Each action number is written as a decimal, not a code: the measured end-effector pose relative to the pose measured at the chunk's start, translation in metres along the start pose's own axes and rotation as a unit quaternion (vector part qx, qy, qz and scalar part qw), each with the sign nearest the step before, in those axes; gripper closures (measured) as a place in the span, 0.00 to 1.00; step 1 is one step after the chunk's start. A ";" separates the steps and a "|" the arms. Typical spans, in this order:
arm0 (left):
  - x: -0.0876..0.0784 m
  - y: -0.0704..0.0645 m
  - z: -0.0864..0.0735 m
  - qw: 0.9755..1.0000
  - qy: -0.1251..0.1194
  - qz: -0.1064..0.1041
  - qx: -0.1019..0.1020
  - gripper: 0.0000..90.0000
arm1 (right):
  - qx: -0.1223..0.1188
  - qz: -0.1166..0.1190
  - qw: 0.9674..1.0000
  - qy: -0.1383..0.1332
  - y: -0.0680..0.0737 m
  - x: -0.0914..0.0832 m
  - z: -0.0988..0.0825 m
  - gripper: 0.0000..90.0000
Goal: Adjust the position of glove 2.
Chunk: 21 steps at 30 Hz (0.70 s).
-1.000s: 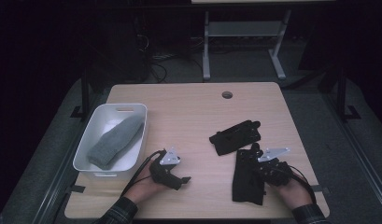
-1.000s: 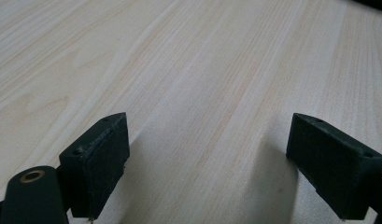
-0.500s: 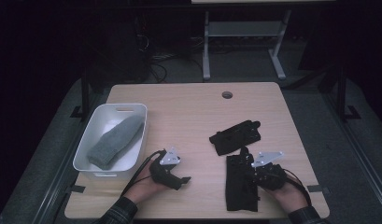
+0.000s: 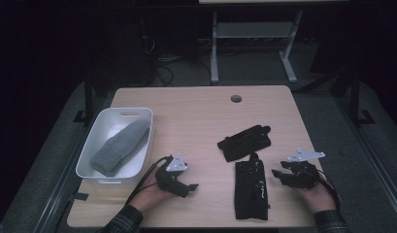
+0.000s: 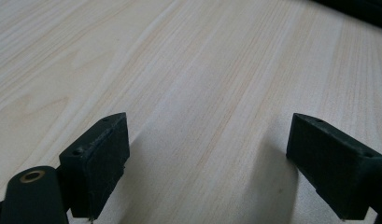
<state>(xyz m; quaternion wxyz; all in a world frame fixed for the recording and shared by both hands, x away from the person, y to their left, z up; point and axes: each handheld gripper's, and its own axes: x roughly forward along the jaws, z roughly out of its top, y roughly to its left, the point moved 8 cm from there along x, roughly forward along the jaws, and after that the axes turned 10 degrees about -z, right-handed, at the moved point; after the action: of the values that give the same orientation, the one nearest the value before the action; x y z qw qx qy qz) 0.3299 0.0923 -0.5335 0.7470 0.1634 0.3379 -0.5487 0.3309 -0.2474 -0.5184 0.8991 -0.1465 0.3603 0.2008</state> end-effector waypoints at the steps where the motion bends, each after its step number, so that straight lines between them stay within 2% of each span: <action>1: 0.000 0.000 0.000 1.000 -0.001 -0.001 0.001 0.14 | -0.001 -0.007 1.000 -0.003 -0.004 0.003 -0.003 0.39; 7: 0.001 0.000 0.001 1.000 -0.002 -0.005 0.002 0.13 | 0.015 0.000 1.000 -0.010 -0.008 0.011 -0.009 0.28; 10: 0.001 0.000 0.001 1.000 -0.001 -0.006 0.003 0.13 | 0.013 -0.002 1.000 -0.012 -0.010 0.013 -0.010 0.24; 14: 0.001 0.001 0.002 1.000 0.020 -0.006 0.005 0.14 | 0.020 0.000 1.000 -0.010 -0.013 0.015 -0.012 0.20; 15: 0.000 0.001 0.004 1.000 0.028 -0.006 0.004 0.16 | 0.021 -0.001 1.000 -0.019 -0.014 0.017 -0.013 0.17; 18: -0.001 0.004 0.007 0.999 0.038 0.003 0.008 0.23 | 0.022 -0.002 1.000 -0.015 -0.014 0.017 -0.013 0.15; 21: -0.003 0.007 0.016 0.999 0.033 0.001 0.003 0.33 | 0.022 -0.002 1.000 -0.015 -0.014 0.017 -0.013 0.15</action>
<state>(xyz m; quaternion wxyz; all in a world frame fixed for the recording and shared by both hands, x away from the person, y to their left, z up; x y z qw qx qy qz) 0.3414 0.0873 -0.5209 0.7354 0.1841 0.3609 -0.5431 0.3408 -0.2609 -0.5380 0.9079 -0.1243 0.3505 0.1934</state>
